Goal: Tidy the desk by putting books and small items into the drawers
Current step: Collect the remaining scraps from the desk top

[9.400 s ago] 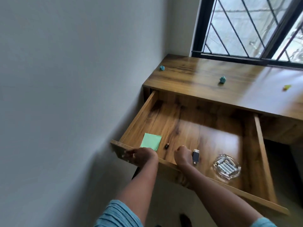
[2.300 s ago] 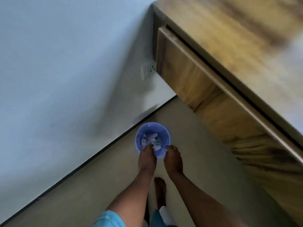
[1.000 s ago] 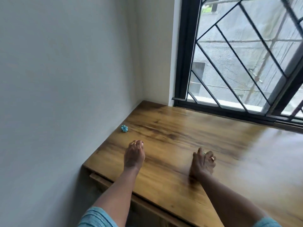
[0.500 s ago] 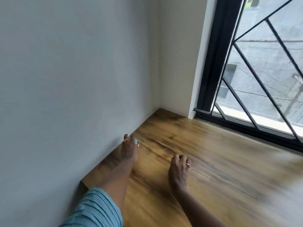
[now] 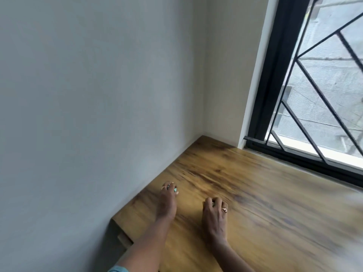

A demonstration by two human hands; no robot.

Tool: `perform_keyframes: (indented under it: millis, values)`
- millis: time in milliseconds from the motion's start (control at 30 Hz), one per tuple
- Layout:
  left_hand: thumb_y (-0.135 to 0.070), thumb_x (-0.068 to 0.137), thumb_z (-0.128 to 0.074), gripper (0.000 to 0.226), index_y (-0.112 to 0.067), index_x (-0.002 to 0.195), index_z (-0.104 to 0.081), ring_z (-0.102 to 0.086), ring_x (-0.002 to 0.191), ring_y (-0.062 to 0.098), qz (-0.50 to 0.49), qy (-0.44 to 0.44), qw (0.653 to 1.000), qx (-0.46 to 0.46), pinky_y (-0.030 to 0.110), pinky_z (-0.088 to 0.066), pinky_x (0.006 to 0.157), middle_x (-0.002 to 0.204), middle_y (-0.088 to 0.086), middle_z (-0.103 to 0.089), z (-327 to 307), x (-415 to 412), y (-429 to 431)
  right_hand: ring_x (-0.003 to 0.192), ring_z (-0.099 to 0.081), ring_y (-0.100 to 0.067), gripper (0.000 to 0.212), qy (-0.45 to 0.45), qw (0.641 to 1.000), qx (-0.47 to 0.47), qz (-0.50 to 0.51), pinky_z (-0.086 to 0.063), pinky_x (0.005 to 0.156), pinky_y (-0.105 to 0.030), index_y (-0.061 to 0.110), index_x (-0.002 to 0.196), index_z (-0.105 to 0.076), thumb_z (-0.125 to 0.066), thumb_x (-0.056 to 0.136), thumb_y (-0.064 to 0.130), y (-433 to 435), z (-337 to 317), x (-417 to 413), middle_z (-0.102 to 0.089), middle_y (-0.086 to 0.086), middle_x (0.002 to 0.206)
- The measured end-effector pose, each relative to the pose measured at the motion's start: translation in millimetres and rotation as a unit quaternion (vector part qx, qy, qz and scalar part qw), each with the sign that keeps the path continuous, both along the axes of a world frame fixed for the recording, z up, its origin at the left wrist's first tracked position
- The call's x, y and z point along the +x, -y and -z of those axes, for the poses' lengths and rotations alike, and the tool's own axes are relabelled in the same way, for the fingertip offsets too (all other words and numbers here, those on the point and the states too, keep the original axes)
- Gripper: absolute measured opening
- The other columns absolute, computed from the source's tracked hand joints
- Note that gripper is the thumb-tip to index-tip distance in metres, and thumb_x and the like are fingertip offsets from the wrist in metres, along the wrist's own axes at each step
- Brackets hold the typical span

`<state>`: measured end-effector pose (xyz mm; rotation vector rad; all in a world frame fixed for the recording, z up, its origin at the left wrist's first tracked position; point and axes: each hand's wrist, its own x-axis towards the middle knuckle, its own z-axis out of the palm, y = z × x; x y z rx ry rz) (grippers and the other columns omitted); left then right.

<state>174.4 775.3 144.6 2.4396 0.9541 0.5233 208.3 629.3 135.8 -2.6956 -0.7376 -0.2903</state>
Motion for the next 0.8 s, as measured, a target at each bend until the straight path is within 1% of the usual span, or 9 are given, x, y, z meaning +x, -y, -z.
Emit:
perform_keyframes:
  millis: [67,167,267,433,500,567,600,667,800]
  values:
    - [-0.004,0.097,-0.045,0.033,-0.007,0.129,-0.054,-0.05,0.121,0.017,0.015,0.015,1.0,-0.003,0.014,-0.038,0.094,0.135,0.009,-0.05,1.3,-28.3,4.5,0.059,-0.057,-0.026,0.032,0.012,1.0,0.009,-0.017,-0.051,0.05,-0.031,0.014,0.066,-0.063,-0.09,0.049,0.008,-3.1,-9.0,-21.4,-0.056,-0.008,0.067]
    - [-0.006,0.097,-0.045,0.034,-0.007,0.13,-0.054,-0.054,0.117,0.017,0.011,0.03,0.999,-0.005,0.014,-0.041,0.09,0.128,0.009,-0.057,-5.5,-78.2,16.3,0.057,-0.056,-0.026,0.028,0.03,0.998,0.033,-0.035,-0.049,0.048,-0.032,0.013,0.065,-0.063,-0.089,0.055,0.011,-8.0,-21.8,-59.3,-0.055,-0.008,0.065]
    - [-0.007,0.098,-0.046,0.032,-0.005,0.128,-0.056,-0.057,0.114,0.02,0.012,0.036,0.999,-0.027,0.012,-0.041,0.088,0.125,0.014,-0.059,-11.7,-135.9,28.1,0.057,-0.056,-0.029,0.028,0.006,0.997,0.038,-0.069,-0.051,0.05,-0.033,0.012,0.065,-0.062,-0.089,0.057,0.013,-12.3,-30.9,-107.1,-0.054,-0.01,0.067]
    - [-0.006,0.097,-0.045,0.035,-0.008,0.13,-0.054,-0.053,0.117,0.023,-0.009,0.051,0.995,-0.087,0.016,-0.036,0.092,0.127,0.014,-0.055,-0.4,-228.0,46.2,0.056,-0.059,-0.028,0.03,0.001,0.991,0.05,-0.121,-0.053,0.048,-0.032,0.008,0.062,-0.062,-0.089,0.048,0.009,-11.2,-37.5,-197.3,-0.057,-0.012,0.065]
    - [-0.002,0.096,-0.045,0.039,-0.009,0.134,-0.05,-0.055,0.114,0.023,-0.028,0.049,0.992,-0.114,0.015,-0.036,0.089,0.125,0.015,-0.056,16.0,-261.4,54.5,0.077,-0.06,-0.034,0.022,-0.045,0.989,0.051,-0.134,-0.057,0.064,-0.039,0.003,0.08,-0.064,-0.077,0.062,0.007,-6.1,-28.0,-231.2,-0.057,-0.017,0.084]
    - [-0.006,0.097,-0.045,0.039,-0.011,0.135,-0.049,-0.056,0.113,0.024,-0.047,0.021,0.991,-0.125,0.021,-0.04,0.091,0.124,0.015,-0.058,35.4,-293.5,62.0,0.109,-0.048,-0.035,0.028,-0.137,0.983,0.021,-0.12,-0.05,0.088,-0.038,0.004,0.11,-0.055,-0.054,0.083,0.01,-1.0,-19.1,-259.7,-0.047,-0.017,0.115]
    - [-0.01,0.098,-0.045,0.036,-0.012,0.133,-0.05,-0.056,0.113,0.023,-0.058,-0.005,0.99,-0.126,0.024,-0.041,0.092,0.124,0.013,-0.058,47.2,-305.5,64.8,0.117,-0.042,-0.032,0.03,-0.169,0.979,0.007,-0.112,-0.045,0.094,-0.036,0.007,0.117,-0.049,-0.045,0.087,0.009,1.9,-11.2,-268.3,-0.041,-0.015,0.123]
    - [-0.019,0.1,-0.04,0.031,-0.017,0.129,-0.051,-0.056,0.114,0.019,-0.085,-0.066,0.987,-0.116,0.027,-0.043,0.093,0.124,0.005,-0.058,65.8,-327.2,70.6,0.123,-0.036,-0.029,0.031,-0.221,0.97,-0.011,-0.106,-0.043,0.098,-0.034,0.012,0.119,-0.045,-0.036,0.09,0.004,5.4,0.3,-279.9,-0.035,-0.012,0.127]
    - [-0.021,0.101,-0.031,0.029,-0.022,0.122,-0.05,-0.056,0.116,0.015,-0.108,-0.133,0.977,-0.125,0.026,-0.044,0.093,0.124,-0.001,-0.057,100.0,-350.3,84.6,0.128,-0.035,-0.029,0.042,-0.333,0.936,-0.047,-0.106,-0.039,0.102,-0.035,0.015,0.13,-0.041,-0.04,0.092,-0.001,12.5,41.7,-287.7,-0.033,-0.012,0.137]
